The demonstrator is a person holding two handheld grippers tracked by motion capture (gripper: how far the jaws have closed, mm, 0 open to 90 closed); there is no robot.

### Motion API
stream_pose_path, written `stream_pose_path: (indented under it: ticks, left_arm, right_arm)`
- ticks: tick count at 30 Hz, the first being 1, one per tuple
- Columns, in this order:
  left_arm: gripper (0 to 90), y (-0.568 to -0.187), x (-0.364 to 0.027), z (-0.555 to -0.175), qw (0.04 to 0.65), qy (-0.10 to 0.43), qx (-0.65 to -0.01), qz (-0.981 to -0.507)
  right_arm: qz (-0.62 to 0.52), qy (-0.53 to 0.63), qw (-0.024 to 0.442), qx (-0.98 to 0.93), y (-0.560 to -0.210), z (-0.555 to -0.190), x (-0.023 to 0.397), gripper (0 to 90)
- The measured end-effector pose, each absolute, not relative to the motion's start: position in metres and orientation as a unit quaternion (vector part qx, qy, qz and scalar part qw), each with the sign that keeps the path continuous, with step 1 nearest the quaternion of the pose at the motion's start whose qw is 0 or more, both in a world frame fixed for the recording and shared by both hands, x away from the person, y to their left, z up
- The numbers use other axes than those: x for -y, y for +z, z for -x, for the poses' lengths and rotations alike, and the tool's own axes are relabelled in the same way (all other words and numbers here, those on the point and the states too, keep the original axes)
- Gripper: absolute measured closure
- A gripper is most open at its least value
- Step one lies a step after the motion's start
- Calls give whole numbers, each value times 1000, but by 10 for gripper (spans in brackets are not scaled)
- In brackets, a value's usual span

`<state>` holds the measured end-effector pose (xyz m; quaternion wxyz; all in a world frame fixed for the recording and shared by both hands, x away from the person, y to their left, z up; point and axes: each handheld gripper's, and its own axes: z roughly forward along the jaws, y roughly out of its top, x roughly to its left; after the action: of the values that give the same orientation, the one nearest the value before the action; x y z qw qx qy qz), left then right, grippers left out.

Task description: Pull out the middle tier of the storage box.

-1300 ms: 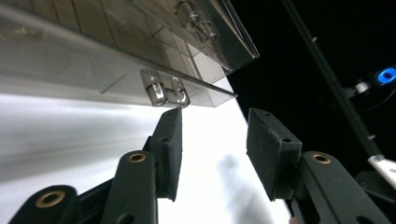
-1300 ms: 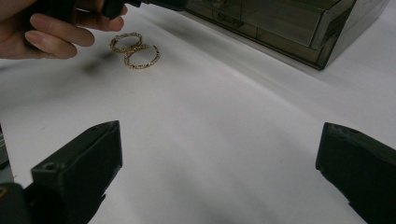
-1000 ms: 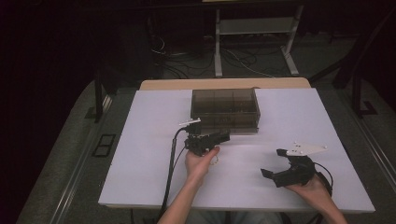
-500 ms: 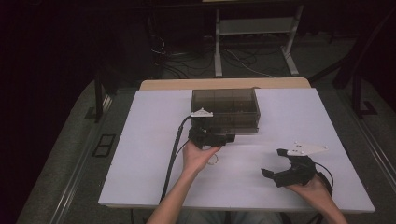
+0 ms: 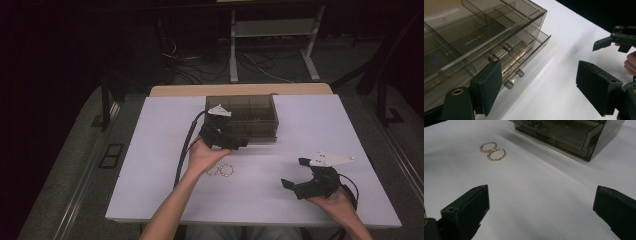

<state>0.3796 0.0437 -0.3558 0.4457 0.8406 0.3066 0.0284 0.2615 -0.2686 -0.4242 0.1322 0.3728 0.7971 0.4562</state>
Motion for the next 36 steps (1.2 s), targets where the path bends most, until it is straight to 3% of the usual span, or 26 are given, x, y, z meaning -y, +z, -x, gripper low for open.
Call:
stream_pose_path:
  ticks: [19, 36]
  left_arm:
    - [232, -343, -30, -396, 366, 50, -208, -906]
    - [461, -355, -30, -409, 366, 67, -146, -917]
  right_arm:
    - [-373, 457, 137, -796, -423, -260, 269, 0]
    - [-373, 455, 135, -797, -424, -261, 269, 0]
